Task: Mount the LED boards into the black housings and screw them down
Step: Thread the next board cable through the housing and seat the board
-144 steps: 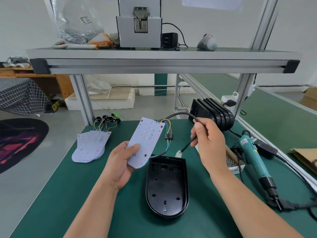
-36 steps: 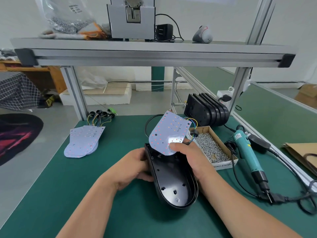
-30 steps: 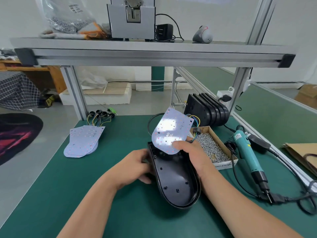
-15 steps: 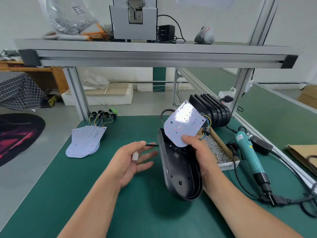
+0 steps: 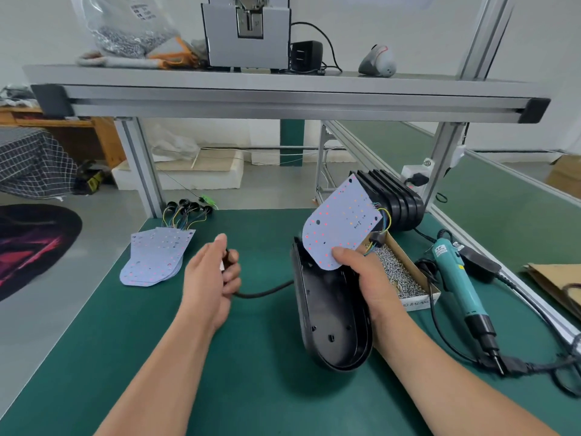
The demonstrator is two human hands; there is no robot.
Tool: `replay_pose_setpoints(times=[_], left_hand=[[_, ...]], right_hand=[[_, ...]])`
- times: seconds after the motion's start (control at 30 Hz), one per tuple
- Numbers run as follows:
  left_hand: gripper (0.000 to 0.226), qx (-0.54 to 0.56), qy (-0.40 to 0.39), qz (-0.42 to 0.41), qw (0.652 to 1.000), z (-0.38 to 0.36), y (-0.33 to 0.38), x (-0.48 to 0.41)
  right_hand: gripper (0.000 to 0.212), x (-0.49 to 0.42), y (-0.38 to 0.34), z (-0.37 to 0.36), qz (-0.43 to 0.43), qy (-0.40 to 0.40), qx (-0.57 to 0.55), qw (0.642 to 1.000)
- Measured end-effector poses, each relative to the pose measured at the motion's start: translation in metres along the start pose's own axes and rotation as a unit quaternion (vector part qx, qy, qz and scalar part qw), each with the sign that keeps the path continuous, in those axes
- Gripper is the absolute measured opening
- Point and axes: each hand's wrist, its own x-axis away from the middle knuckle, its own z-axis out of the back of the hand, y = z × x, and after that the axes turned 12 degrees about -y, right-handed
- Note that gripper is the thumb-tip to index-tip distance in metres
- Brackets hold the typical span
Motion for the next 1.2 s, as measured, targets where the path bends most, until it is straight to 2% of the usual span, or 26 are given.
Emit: replay_pose_setpoints(times=[0.03,0.07,0.1,0.13,0.23,0.37,0.43,0.5,0.67,0.83,0.9,0.97,1.13,1.2], left_hand=[[0.037,-0.136,-0.010,-0.022,0.990,0.004,0.002,0.002],[0.043,-0.276,-0.023,-0.036,0.960,0.007,0.003,0.005],[0.043,-0.381,-0.039,-0.045,0.923,0.006,0.002,0.010],[0.040,-0.442,-0.066,-0.047,0.893,0.002,0.000,0.015],[0.032,-0.521,-0.144,-0.017,0.841,-0.016,-0.006,0.025],[0.031,-0.579,-0.170,-0.006,0.798,-0.030,-0.006,0.030],[0.025,-0.566,-0.197,0.009,0.801,-0.034,-0.007,0.032],[0.024,-0.525,-0.233,0.013,0.818,-0.038,-0.009,0.035],[0.021,-0.373,-0.246,-0.002,0.895,-0.037,-0.019,0.030],[0.019,-0.401,-0.237,-0.013,0.885,-0.033,-0.020,0.024],[0.023,-0.387,-0.217,-0.004,0.896,-0.031,-0.019,0.021],[0.011,-0.340,-0.203,0.015,0.918,-0.031,-0.017,0.019],[0.043,-0.345,-0.189,0.016,0.919,-0.028,-0.015,0.018],[0.037,-0.329,-0.187,0.021,0.926,-0.027,-0.012,0.017]], right_hand=[[0.045,-0.001,-0.001,0.002,0.000,0.005,0.006,1.000],[0.046,-0.002,-0.002,0.003,0.003,0.008,0.006,1.000],[0.047,-0.004,-0.002,0.004,0.004,0.006,0.001,1.000],[0.048,-0.005,-0.001,0.004,0.004,0.000,-0.005,1.000],[0.046,-0.006,0.000,0.003,-0.001,-0.009,-0.006,1.000],[0.040,-0.004,0.003,0.000,0.002,-0.029,-0.006,1.000],[0.038,-0.004,0.005,-0.004,0.004,-0.042,-0.012,0.999],[0.040,-0.003,0.009,-0.008,0.003,-0.059,-0.024,0.998],[0.043,-0.003,0.014,-0.013,0.007,-0.088,-0.046,0.995],[0.043,-0.008,0.006,-0.003,0.045,-0.051,-0.083,0.994],[0.042,-0.011,0.002,0.003,0.056,-0.039,-0.107,0.992],[0.039,-0.010,0.000,0.005,0.044,-0.036,-0.112,0.992],[0.042,-0.008,0.005,0.002,-0.006,-0.069,-0.082,0.994],[0.043,-0.008,0.007,0.001,-0.017,-0.069,-0.075,0.995]])
